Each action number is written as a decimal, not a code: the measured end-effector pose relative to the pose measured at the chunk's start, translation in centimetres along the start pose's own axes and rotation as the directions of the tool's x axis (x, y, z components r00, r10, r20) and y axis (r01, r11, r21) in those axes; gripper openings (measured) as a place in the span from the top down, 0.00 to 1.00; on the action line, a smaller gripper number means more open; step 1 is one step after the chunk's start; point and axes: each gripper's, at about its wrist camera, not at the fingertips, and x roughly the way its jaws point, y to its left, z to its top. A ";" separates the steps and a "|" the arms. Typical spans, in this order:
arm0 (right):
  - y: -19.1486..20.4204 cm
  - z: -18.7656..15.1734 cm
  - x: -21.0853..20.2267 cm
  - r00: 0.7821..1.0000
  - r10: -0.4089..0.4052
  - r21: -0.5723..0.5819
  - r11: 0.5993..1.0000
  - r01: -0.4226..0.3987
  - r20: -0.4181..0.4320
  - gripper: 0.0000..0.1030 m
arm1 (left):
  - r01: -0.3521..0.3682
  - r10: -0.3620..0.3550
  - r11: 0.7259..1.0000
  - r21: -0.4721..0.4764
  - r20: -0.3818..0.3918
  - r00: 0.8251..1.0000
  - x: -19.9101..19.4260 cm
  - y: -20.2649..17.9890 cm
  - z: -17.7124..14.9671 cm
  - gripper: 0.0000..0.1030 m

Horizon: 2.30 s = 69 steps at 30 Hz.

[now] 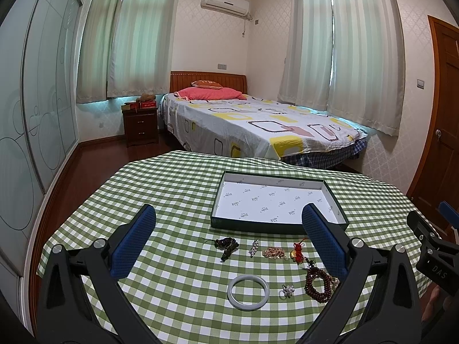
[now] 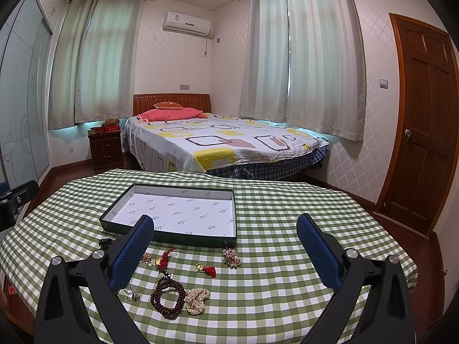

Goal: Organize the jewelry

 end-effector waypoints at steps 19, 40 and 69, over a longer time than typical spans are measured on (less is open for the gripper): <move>-0.4 -0.4 0.3 1.000 0.004 -0.001 1.000 -0.004 0.005 0.05 | -0.002 0.002 1.000 0.003 -0.001 1.000 0.4 0.0 -0.6 0.04; -0.4 -8.0 6.5 0.993 0.082 -0.030 0.996 -0.085 -0.089 0.05 | 0.038 -0.019 0.998 0.059 -0.290 0.957 10.9 -1.1 -10.1 0.04; 0.0 -9.9 9.5 0.965 0.151 0.014 0.988 -0.151 -0.215 0.10 | 0.016 0.010 0.998 0.062 -0.397 0.918 14.1 -1.6 -12.8 0.33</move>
